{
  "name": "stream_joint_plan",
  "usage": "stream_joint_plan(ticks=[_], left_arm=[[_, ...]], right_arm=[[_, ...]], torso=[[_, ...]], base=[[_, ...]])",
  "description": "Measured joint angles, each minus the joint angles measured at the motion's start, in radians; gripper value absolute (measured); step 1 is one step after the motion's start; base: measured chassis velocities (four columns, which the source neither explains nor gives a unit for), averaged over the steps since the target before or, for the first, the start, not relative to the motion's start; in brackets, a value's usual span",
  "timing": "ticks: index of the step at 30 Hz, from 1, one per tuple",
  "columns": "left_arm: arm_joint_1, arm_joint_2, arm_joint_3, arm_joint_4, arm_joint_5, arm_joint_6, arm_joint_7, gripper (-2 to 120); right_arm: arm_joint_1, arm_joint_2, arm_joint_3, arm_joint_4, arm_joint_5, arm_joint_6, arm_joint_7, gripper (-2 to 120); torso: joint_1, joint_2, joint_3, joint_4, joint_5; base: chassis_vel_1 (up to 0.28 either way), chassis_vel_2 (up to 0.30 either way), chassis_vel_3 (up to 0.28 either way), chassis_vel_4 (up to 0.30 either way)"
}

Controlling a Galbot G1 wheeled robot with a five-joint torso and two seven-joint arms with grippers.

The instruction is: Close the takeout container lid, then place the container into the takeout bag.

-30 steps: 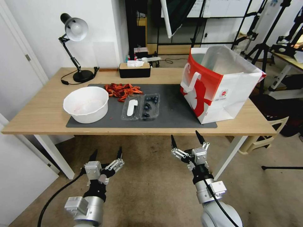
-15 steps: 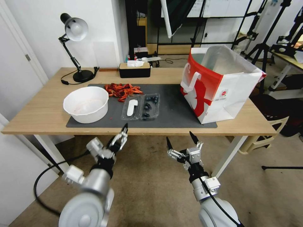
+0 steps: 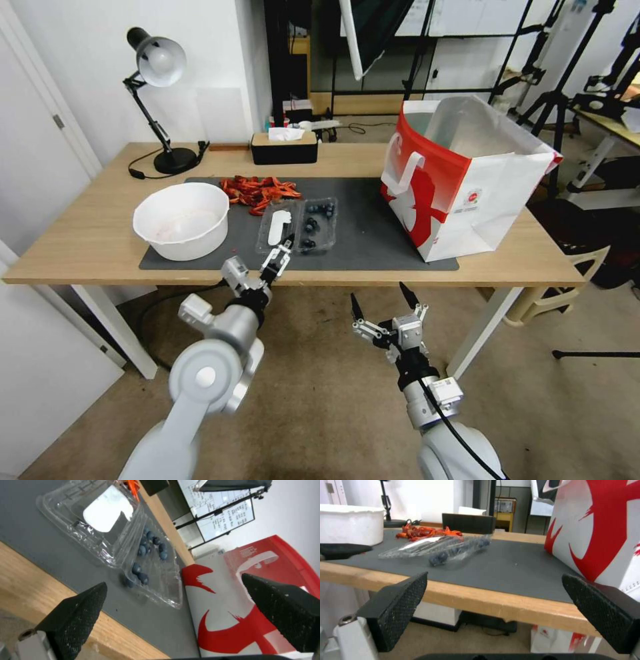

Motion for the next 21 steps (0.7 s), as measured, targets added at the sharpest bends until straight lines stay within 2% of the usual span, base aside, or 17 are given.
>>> stream_joint_plan(ticks=[6, 21], left_arm=[[-0.054, -0.007, 0.022, 0.054, -0.005, 0.005, -0.005, 100], [-0.119, -0.014, 0.036, 0.125, -0.003, 0.005, -0.008, 100]], right_arm=[[-0.012, 0.003, 0.005, 0.001, -0.006, 0.003, -0.001, 100], [-0.009, 0.007, 0.011, -0.002, -0.004, 0.003, 0.000, 100]], torso=[[0.000, 0.000, 0.000, 0.0000, 0.0000], [0.000, 0.000, 0.000, 0.0000, 0.0000]], base=[[0.000, 0.000, 0.000, 0.000], [0.000, 0.000, 0.000, 0.000]])
